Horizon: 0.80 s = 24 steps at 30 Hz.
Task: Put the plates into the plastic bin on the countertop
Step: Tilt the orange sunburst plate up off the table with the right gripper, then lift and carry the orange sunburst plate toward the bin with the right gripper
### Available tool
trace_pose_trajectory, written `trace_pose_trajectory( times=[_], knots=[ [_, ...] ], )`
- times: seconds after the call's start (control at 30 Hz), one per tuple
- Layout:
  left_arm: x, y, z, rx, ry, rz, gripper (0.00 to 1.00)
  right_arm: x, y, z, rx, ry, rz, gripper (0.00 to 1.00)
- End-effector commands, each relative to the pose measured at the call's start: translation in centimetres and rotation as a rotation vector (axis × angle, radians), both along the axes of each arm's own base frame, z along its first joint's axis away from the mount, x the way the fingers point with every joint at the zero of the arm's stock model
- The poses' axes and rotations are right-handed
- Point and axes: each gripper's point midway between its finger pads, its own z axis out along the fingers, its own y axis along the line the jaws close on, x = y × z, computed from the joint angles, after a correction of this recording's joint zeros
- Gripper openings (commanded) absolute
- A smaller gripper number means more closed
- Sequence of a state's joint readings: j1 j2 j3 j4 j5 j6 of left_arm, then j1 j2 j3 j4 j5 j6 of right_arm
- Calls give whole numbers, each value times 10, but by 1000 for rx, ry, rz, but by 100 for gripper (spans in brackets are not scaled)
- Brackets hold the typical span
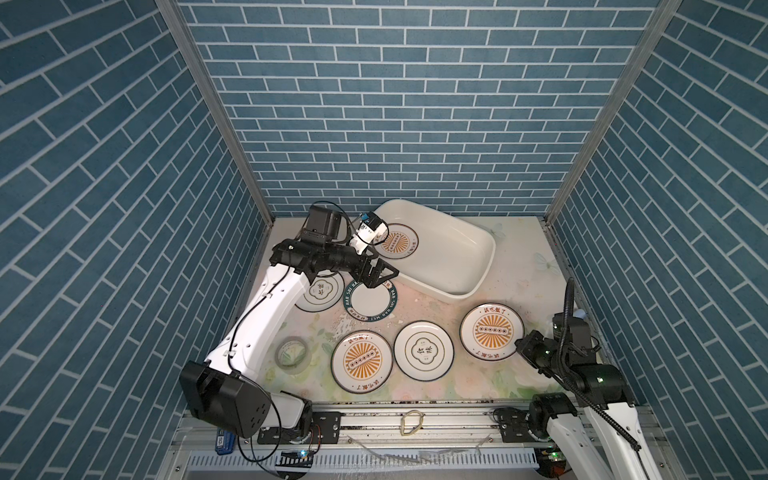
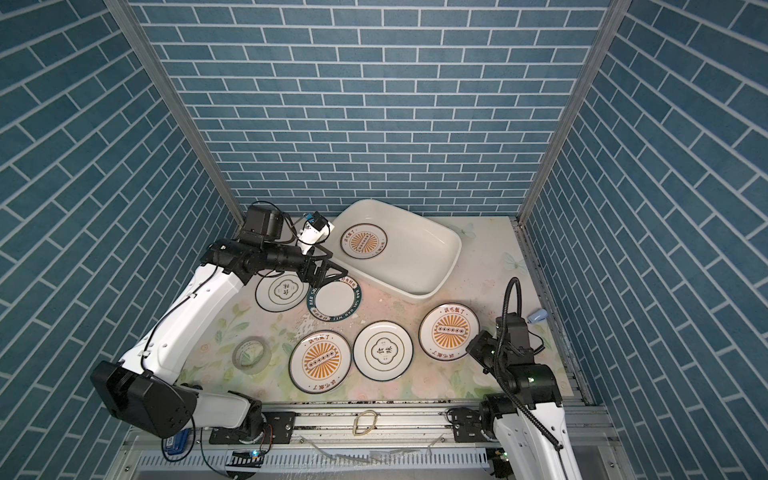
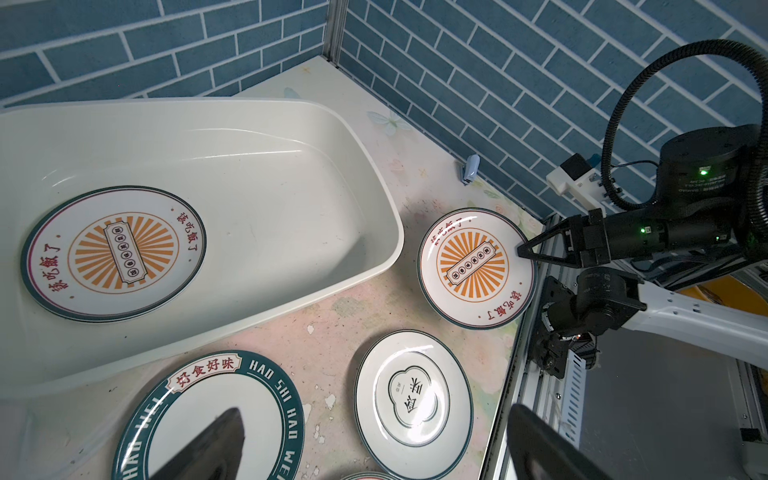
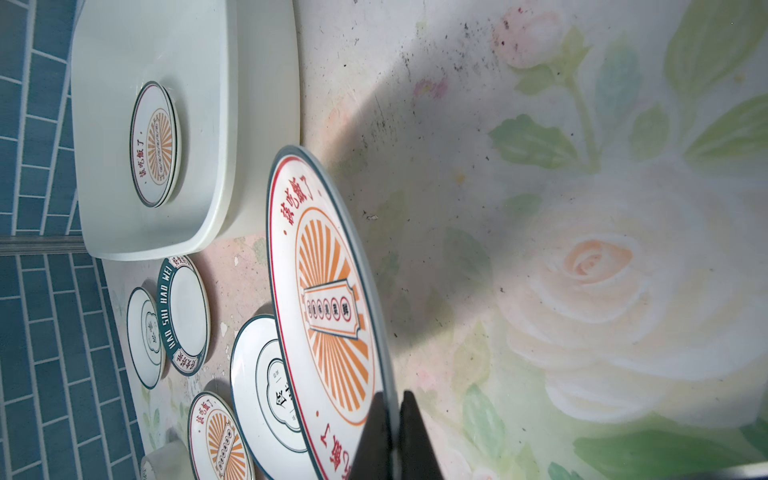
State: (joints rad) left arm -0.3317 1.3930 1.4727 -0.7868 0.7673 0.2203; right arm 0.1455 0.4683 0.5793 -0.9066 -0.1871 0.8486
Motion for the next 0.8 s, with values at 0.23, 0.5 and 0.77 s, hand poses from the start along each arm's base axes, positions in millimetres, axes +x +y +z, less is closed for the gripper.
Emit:
trace_pose_trajectory(
  times=[0.23, 0.5, 0.77],
  knots=[
    [-5, 1, 3, 3, -26, -7, 99, -7, 6, 17, 0, -7, 73, 0],
    [-7, 2, 4, 4, -33, -4, 100, -13, 11, 26, 16, -5, 106, 0],
    [-7, 3, 4, 8, -39, -1, 100, -11, 14, 42, 4, -10, 146, 0]
  ],
)
